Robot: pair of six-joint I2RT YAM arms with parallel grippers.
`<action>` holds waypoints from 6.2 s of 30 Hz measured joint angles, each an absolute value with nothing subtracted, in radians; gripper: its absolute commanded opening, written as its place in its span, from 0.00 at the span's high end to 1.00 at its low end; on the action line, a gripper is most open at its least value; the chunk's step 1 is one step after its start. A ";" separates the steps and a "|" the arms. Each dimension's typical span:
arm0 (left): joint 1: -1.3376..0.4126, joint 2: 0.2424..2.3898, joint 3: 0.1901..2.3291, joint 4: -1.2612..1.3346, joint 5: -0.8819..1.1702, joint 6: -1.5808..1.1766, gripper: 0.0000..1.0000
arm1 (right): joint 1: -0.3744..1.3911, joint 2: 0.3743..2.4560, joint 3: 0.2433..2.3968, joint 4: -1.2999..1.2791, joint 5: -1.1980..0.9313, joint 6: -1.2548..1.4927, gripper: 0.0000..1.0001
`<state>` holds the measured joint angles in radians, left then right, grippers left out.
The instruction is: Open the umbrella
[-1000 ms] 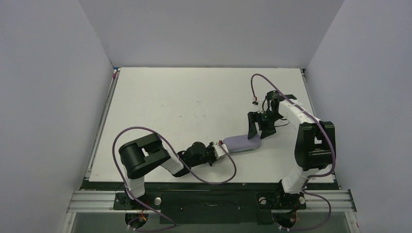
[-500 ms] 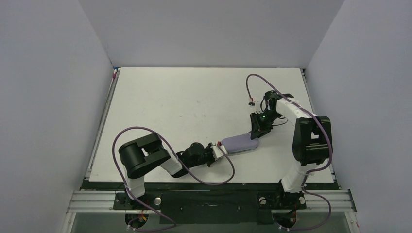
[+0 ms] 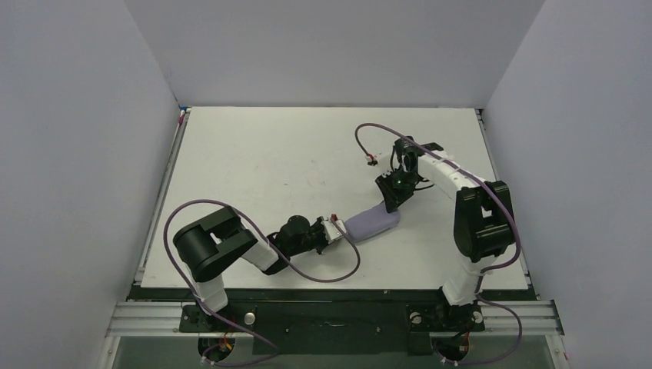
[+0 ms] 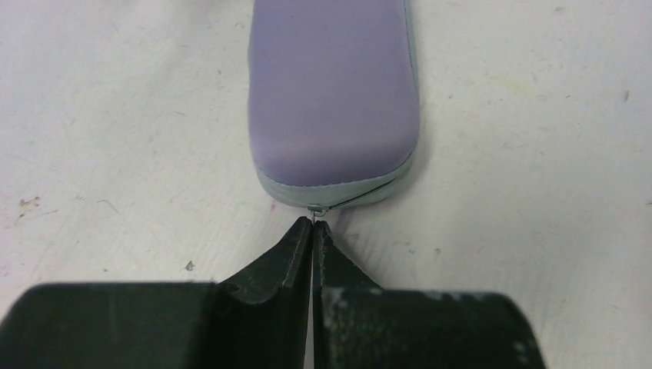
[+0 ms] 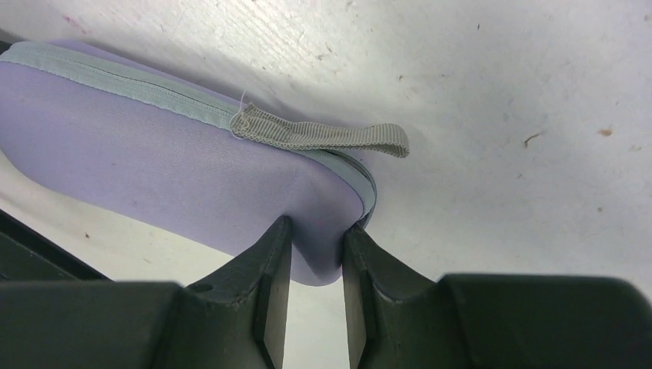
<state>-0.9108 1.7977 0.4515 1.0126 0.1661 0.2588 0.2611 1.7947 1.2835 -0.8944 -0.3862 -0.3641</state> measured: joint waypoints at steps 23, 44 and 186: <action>-0.955 1.787 0.444 1.012 0.187 0.307 1.00 | 0.324 1.888 1.608 -0.880 -0.432 -0.430 0.34; -1.014 1.835 0.495 1.013 0.133 0.256 1.00 | 0.262 1.806 1.246 -0.807 -0.648 0.101 0.46; -0.524 1.837 0.702 0.627 0.422 -0.956 0.49 | 0.508 1.674 1.296 -0.846 -0.292 -0.038 0.25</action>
